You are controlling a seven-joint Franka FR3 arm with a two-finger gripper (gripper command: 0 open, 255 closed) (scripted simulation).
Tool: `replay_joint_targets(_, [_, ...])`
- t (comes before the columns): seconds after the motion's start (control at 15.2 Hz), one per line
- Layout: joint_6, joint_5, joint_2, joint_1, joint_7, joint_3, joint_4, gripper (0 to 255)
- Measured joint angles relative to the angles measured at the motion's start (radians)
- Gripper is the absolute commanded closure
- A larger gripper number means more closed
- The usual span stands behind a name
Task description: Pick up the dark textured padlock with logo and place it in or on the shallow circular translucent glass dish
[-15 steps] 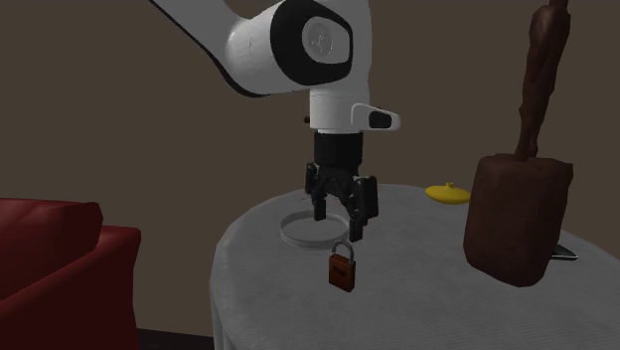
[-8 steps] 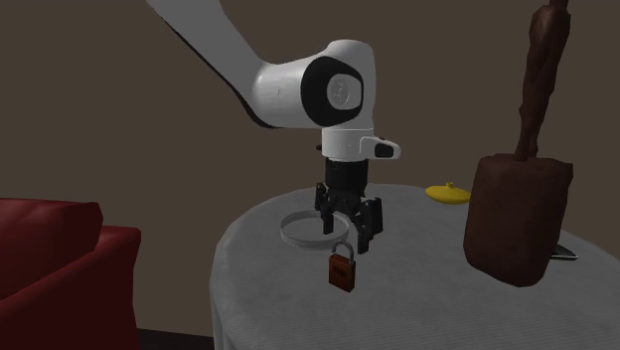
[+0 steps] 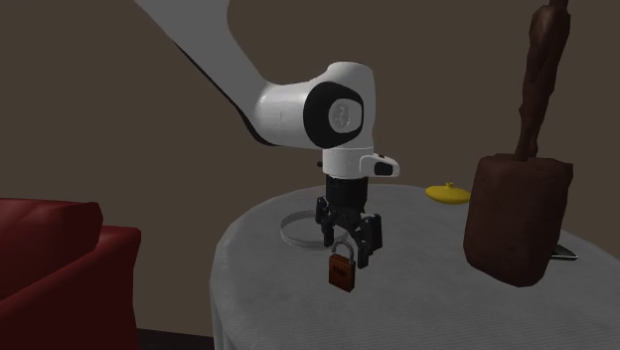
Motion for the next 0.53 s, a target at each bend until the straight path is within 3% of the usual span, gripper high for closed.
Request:
replay_joint_targets(0.26, [0.001, 0.000, 0.001, 0.000, 0.000, 0.000, -0.001, 0])
replay_joint_targets(0.33, [0.001, 0.000, 0.001, 0.000, 0.000, 0.000, -0.001, 255])
replay_joint_targets(0.53, [0.001, 0.000, -0.001, 0.000, 0.000, 0.000, 0.000, 255])
